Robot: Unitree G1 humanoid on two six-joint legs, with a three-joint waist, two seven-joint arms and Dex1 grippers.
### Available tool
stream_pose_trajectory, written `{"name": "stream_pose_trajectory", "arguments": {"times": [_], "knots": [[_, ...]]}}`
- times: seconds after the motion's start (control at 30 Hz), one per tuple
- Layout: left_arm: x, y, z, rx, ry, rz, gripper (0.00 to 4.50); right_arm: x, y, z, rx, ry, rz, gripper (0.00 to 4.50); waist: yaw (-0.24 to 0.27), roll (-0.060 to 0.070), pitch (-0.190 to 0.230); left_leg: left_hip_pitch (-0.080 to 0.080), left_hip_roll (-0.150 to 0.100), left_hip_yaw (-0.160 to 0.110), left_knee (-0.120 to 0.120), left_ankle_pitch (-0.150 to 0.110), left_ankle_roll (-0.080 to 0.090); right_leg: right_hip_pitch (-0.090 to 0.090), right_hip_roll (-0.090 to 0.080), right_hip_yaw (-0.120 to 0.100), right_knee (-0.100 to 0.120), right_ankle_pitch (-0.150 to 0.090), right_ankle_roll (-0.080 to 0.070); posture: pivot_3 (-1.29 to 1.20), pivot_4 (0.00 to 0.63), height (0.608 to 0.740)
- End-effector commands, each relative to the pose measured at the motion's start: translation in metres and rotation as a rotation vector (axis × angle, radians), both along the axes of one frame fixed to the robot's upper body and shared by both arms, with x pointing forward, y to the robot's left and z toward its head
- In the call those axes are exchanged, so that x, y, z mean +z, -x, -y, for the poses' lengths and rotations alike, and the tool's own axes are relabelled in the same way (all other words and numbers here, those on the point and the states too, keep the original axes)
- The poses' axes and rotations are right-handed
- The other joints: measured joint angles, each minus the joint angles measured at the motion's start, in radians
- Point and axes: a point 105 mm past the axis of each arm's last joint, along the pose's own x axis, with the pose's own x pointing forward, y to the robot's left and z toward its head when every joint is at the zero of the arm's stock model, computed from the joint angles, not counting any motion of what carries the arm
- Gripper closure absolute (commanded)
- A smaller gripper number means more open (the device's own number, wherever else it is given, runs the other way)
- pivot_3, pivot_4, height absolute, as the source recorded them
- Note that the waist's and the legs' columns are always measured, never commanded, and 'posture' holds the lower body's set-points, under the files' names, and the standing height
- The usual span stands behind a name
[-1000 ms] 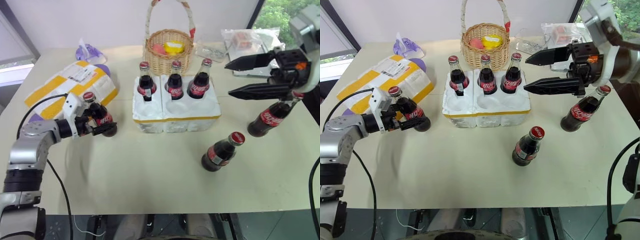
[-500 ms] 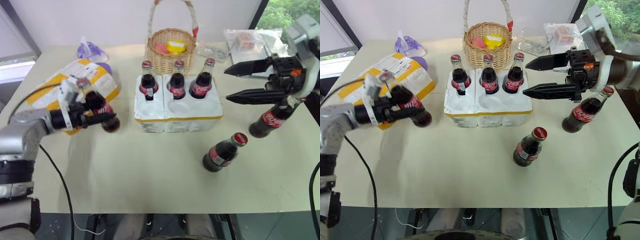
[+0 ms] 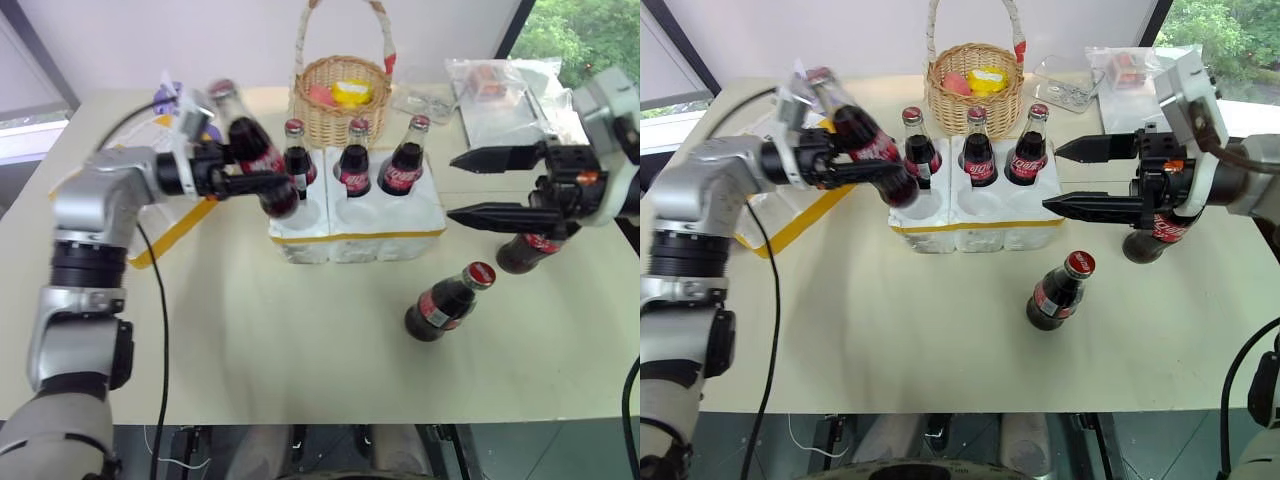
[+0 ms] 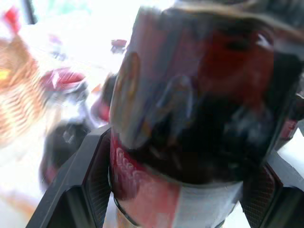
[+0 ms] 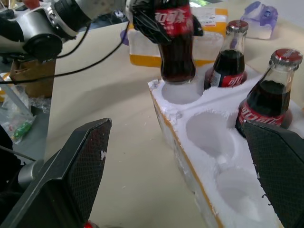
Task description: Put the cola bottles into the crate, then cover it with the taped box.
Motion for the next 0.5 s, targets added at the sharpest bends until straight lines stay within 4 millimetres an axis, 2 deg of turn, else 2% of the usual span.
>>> {"name": "stream_pose_trajectory", "arguments": {"times": [0.03,0.3,0.5], "knots": [[-0.004,-0.001,0.004,-0.028,-0.069,0.073,1.63,0.006,0.009,-0.004,0.002,-0.016,0.039,0.00,0.000,0.000,0.000,0.000,0.000,0.000,0.000,0.000,0.000,0.000,0.000,0.000,0.000,0.000,0.000,0.00,0.150,0.740],[0.000,-0.002,0.014,-0.053,-0.024,0.076,1.63,-0.002,0.006,-0.004,-0.033,-0.044,0.025,0.00,0.007,0.000,0.000,0.002,0.001,-0.001,0.001,-0.001,0.004,0.002,0.002,0.000,0.000,0.004,-0.001,0.00,0.150,0.740],[0.000,-0.006,0.021,-0.048,0.015,0.067,1.63,-0.003,-0.001,-0.005,-0.044,-0.056,0.027,0.00,0.014,0.000,0.000,0.001,0.002,0.000,0.001,0.002,0.001,0.001,0.003,0.000,0.000,0.005,-0.001,0.00,0.150,0.740]]}}
